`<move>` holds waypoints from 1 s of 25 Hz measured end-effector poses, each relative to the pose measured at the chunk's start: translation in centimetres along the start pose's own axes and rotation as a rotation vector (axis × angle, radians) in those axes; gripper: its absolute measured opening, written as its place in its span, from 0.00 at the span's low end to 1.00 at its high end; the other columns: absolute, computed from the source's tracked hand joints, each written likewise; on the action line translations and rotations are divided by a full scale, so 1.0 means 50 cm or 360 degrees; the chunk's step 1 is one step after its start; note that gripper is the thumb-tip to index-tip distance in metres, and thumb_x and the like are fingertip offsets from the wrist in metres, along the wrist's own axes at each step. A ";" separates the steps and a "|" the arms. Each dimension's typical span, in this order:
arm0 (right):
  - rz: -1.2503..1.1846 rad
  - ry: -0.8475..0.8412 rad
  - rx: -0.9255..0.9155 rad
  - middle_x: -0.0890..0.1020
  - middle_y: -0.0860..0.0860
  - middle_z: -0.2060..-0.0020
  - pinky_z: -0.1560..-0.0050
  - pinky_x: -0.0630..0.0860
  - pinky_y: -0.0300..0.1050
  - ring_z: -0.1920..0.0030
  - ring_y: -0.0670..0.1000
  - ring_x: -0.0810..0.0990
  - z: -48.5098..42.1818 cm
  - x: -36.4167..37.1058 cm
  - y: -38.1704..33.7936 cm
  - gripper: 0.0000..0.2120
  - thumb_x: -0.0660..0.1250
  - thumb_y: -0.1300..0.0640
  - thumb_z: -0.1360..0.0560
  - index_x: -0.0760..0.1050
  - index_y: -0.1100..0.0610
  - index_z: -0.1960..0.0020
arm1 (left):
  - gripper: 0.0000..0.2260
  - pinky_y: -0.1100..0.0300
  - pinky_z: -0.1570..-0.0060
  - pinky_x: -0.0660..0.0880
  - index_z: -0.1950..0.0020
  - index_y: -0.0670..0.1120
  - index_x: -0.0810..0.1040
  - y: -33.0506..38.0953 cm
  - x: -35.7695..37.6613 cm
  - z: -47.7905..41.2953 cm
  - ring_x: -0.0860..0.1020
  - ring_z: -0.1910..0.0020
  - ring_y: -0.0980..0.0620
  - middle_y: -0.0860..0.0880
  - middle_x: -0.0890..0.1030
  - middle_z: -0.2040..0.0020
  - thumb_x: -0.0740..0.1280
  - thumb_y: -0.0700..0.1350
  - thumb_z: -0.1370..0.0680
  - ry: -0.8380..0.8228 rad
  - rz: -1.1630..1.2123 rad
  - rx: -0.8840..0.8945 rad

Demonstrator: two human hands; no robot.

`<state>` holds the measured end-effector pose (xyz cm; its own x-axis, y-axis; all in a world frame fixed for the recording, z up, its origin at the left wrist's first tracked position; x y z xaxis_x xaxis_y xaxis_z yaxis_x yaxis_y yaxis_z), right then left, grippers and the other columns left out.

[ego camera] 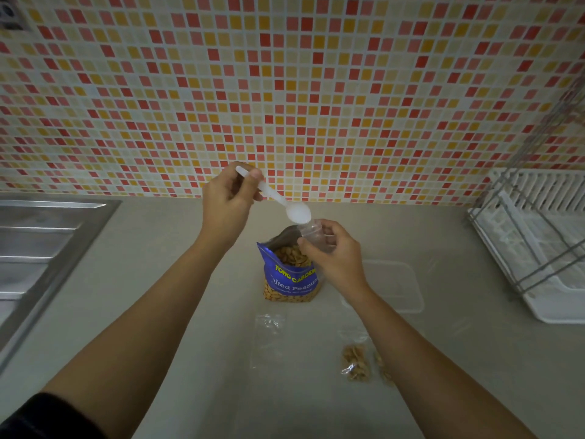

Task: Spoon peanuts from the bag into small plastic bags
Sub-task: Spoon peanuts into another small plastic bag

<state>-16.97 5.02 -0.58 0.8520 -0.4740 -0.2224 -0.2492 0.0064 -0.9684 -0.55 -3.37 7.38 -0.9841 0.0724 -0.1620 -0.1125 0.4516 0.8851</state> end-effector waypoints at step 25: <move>-0.0055 -0.0222 -0.0162 0.75 0.45 0.42 0.48 0.77 0.44 0.44 0.46 0.76 0.023 -0.027 0.058 0.20 0.71 0.44 0.34 0.72 0.43 0.43 | 0.08 0.64 0.67 0.73 0.56 0.41 0.79 -0.121 0.028 0.059 0.76 0.69 0.52 0.44 0.80 0.62 0.62 0.43 0.22 -0.0422 -0.0468 -0.0857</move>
<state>-18.31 6.68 -3.24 0.9146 -0.3458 -0.2095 -0.2581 -0.1004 -0.9609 -0.86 -3.39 0.52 -0.8426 0.2612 -0.4710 -0.4917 -0.0163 0.8706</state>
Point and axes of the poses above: each hand's wrist, its own z-axis away from the middle knuckle, its own x-axis out of the palm, y = z × x, the point moved 1 cm from there along -z, towards the middle knuckle
